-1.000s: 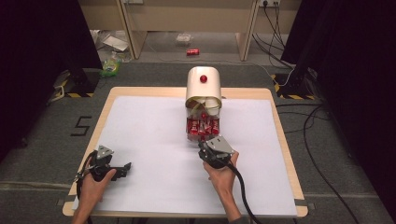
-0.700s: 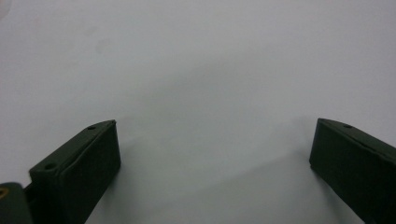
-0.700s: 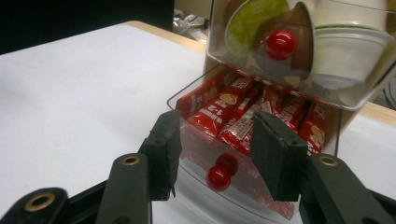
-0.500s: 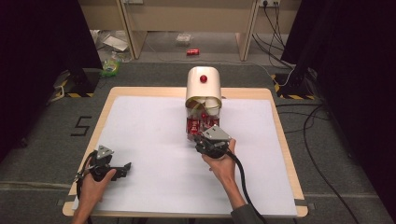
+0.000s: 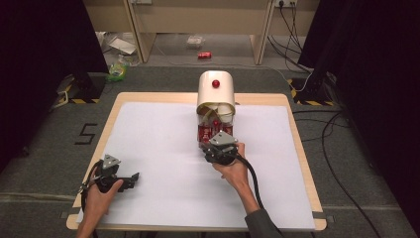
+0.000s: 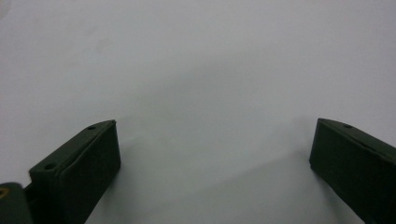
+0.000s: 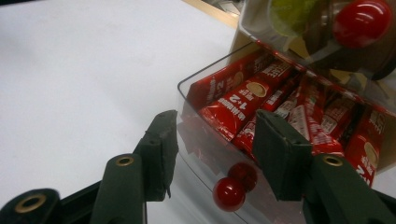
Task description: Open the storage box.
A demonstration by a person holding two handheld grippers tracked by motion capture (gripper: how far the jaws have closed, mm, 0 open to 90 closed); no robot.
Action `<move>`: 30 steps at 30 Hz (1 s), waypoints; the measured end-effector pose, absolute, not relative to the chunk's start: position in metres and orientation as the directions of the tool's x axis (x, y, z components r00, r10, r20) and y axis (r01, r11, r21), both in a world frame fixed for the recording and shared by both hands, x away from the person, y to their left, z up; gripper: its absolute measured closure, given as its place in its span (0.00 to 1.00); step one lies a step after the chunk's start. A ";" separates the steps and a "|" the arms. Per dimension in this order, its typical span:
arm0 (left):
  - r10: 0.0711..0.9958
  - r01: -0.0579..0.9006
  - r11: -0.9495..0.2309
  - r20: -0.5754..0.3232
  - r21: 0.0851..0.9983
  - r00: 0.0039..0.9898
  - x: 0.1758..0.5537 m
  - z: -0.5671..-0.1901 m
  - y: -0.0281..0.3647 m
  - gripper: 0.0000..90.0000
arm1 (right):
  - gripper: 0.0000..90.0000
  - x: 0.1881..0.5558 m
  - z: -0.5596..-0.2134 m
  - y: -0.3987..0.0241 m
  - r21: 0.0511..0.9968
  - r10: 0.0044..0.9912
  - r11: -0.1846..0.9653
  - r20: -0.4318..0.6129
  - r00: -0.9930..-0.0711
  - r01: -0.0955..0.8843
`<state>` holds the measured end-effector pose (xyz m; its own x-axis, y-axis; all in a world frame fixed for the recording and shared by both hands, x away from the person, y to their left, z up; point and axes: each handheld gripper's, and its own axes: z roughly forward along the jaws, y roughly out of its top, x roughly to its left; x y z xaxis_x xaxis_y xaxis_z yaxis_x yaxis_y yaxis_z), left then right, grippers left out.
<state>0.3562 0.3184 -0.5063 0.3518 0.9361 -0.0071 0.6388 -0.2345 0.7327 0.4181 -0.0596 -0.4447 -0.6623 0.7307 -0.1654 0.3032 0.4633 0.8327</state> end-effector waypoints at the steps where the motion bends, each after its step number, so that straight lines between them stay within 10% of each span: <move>1: 0.936 0.638 -0.235 -0.006 0.733 0.352 0.356 -0.506 0.318 0.01 | 0.56 0.417 -0.444 -0.059 0.832 0.732 0.464 -0.166 -0.661 0.305; 30: 0.936 0.639 -0.235 -0.007 0.733 0.352 0.356 -0.506 0.318 0.01 | 0.59 0.391 -0.452 -0.071 0.807 0.658 0.503 -0.127 -0.742 0.308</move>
<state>0.3562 0.3183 -0.5063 0.3517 0.9361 -0.0067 0.6388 -0.2347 0.7327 0.3910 -0.0714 -0.4520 -0.7421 0.6581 -0.1271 0.3080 0.5033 0.8073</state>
